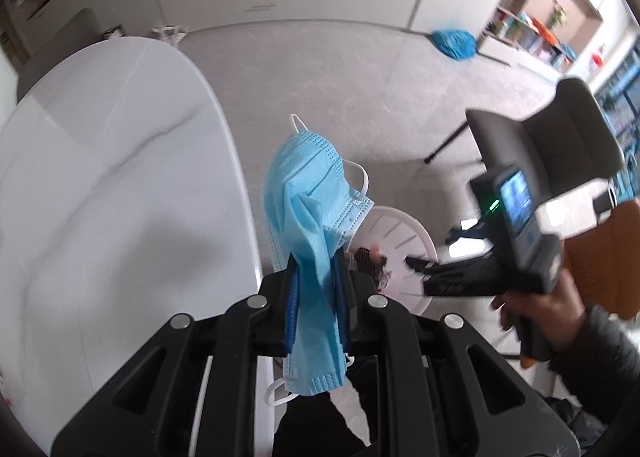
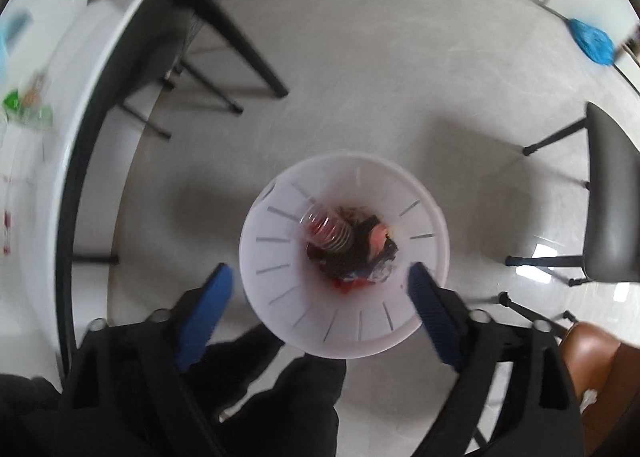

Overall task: Collect trash
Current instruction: 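Carry the mask and pink wrapper over the white bin and release both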

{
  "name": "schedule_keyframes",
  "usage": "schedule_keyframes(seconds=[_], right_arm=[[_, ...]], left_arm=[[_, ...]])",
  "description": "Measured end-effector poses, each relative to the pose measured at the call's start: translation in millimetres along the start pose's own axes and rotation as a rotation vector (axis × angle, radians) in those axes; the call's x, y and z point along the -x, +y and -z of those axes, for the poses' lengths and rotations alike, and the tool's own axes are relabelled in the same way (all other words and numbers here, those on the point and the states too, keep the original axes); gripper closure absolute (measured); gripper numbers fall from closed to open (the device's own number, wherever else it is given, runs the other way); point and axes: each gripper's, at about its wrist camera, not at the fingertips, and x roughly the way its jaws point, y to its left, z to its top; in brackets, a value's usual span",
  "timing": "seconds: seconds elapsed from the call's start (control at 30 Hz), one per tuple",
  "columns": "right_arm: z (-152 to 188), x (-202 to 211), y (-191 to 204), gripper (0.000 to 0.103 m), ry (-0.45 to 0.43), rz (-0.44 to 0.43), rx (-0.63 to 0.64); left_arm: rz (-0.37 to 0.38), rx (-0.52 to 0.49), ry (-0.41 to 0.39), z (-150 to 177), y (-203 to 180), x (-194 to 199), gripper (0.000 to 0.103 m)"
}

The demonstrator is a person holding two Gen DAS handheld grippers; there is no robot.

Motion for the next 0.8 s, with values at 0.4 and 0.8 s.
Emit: schedule_keyframes(seconds=[0.4,0.8], right_arm=[[24,52,-59,0.006,-0.055,0.083,-0.116],[52,67,-86,0.006,-0.011,0.137,-0.13]], left_arm=[[0.102,-0.203,0.155,-1,-69,-78,0.088],[0.083,-0.248,0.444,40,-117,-249,0.043]])
